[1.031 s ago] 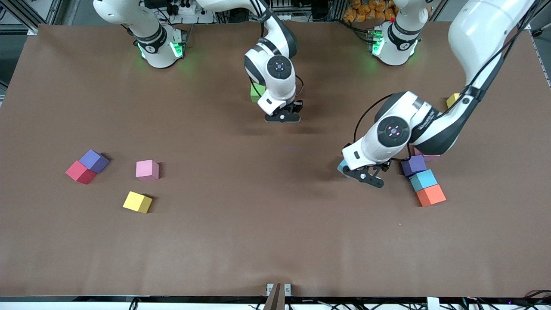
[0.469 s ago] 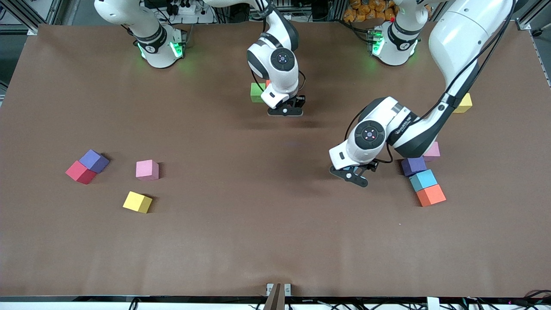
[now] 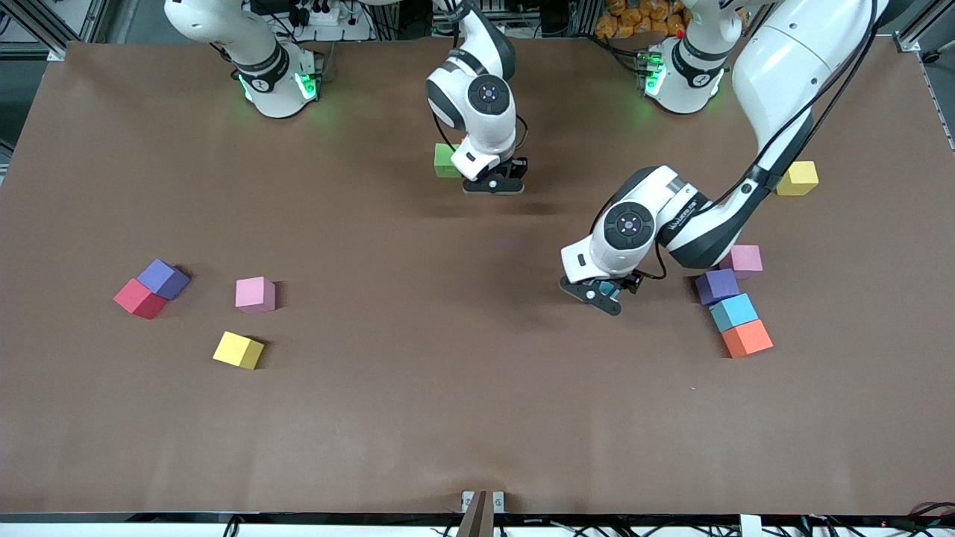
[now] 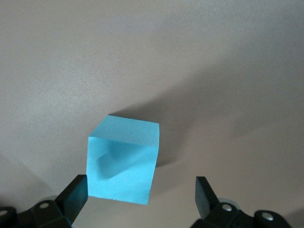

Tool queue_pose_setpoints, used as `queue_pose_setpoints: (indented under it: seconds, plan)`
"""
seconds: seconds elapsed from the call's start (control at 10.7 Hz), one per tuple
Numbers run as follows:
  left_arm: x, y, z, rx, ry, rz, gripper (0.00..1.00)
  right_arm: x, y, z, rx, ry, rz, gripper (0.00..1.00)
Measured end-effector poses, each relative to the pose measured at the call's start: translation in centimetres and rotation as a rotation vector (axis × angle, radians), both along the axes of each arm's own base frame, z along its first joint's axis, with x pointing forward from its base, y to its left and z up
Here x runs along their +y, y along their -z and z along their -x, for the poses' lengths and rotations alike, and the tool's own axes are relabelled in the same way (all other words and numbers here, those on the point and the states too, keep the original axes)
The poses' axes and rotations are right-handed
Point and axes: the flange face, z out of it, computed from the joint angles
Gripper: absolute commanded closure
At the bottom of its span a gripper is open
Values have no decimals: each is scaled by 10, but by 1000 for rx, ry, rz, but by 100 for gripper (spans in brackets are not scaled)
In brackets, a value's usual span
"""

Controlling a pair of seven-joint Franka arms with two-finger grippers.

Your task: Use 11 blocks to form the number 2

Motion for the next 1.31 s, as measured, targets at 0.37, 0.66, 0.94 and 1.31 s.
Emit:
queue_pose_setpoints:
  seconds: [0.37,0.66,0.94,1.31]
  plan:
    - [8,4,-5,-3,83,-10,0,2,1,3,-10,2,-7,85]
    - [5,4,-4,-29,138,-25,0,1,3,4,-12,7,-7,28]
    - [3,8,-2,-38,156,-28,0,0,3,3,-12,55,-3,0]
    - [8,20,-2,-28,152,-28,0,-4,-4,-7,-24,107,-9,0]
